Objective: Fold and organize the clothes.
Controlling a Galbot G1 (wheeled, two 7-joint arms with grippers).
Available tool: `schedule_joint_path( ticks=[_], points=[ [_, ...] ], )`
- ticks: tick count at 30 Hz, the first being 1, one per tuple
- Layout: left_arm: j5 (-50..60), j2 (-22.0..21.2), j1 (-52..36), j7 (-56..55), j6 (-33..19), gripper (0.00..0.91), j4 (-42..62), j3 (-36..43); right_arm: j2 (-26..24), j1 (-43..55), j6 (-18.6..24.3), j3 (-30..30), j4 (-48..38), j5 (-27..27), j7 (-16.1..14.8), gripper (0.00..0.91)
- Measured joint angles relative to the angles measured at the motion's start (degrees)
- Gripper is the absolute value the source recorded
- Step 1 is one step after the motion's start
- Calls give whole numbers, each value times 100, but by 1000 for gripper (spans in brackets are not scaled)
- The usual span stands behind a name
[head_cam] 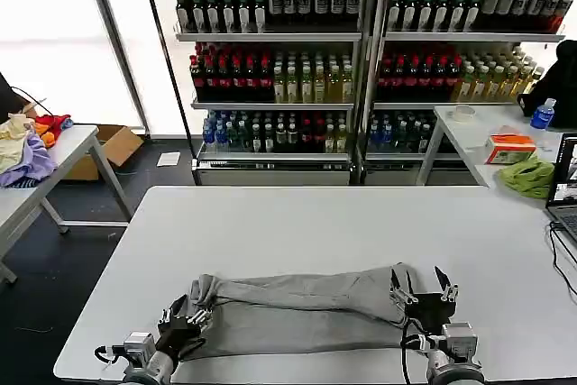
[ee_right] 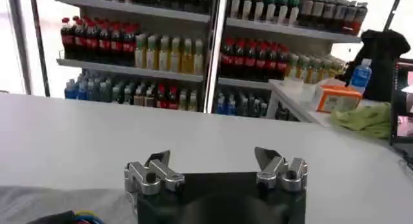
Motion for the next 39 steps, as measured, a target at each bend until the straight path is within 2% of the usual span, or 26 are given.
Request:
schedule_joint_path(
  ticks=[15,25,30,39],
  points=[
    [189,-104,134,213,-204,0,64,23,-47,139,-74,4,-48,63,-14,907],
    [183,31,72,300,-266,0,-5,-220,-70,302,-142,-40,-129,97,21,907],
    [-7,309,12,348,-274,0,44,-720,-43,421,-171,-98,-169,104,21,907],
    [-390,1232,-28,483,-322,0,452,-2081,-11,584,-233,-147,-130,128,24,907]
  ],
)
